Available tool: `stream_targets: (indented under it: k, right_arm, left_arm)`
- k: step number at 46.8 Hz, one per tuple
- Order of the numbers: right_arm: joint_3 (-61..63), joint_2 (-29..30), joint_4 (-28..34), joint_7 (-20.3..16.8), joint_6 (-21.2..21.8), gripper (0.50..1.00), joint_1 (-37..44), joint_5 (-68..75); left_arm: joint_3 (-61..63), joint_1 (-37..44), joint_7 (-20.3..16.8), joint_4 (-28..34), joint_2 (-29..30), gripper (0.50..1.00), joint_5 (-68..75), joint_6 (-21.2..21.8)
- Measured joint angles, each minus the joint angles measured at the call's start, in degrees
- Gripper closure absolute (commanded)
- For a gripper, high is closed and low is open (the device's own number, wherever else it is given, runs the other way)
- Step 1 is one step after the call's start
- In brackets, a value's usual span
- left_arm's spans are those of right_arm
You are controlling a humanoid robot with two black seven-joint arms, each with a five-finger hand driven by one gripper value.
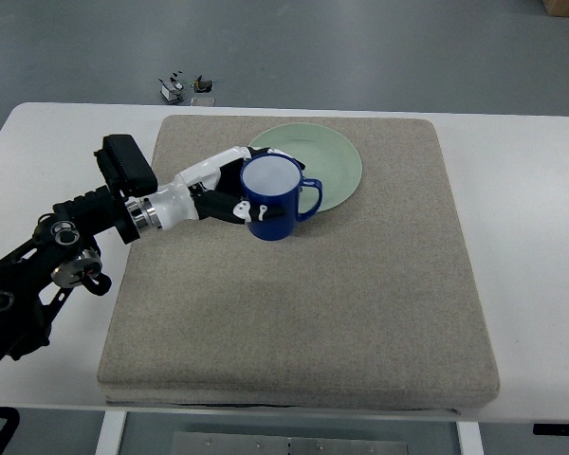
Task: Place cup left of plate with left hand
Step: 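Lift the blue mug with the left hand and carry it past the plate, then lower the blue mug onto the pad beside the plate with the left hand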
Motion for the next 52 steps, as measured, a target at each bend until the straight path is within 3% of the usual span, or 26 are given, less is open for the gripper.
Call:
stream_targets:
  k: [6, 17, 23, 30, 52]
  right_arm:
    - [0.0, 0.0, 0.0, 0.0, 0.0, 0.566, 0.0, 0.0]
    - [0.0, 0.0, 0.0, 0.0, 0.0, 0.566, 0.0, 0.0]
    - [0.0, 0.0, 0.0, 0.0, 0.0, 0.566, 0.0, 0.0]
    - [0.0, 0.0, 0.0, 0.0, 0.0, 0.566, 0.0, 0.0]
    - [0.0, 0.0, 0.0, 0.0, 0.0, 0.566, 0.0, 0.0]
  left_arm:
    - [-4.0, -0.1, -1.0, 2.7, 0.7, 1.0, 0.0, 0.4]
    - [-5.8, -0.2, -4.2, 9.2, 1.0, 1.0, -3.3, 6.9]
    - [-5.7, -0.2, -4.5, 12.2, 0.4, 1.0, -6.1, 7.8]
    - [-5.0, -0.2, -4.6, 15.3, 0.0, 1.0, -6.4, 12.0]
    - [-3.8, -0.5, -4.6, 19.3, -0.9, 1.0, -5.9, 14.6]
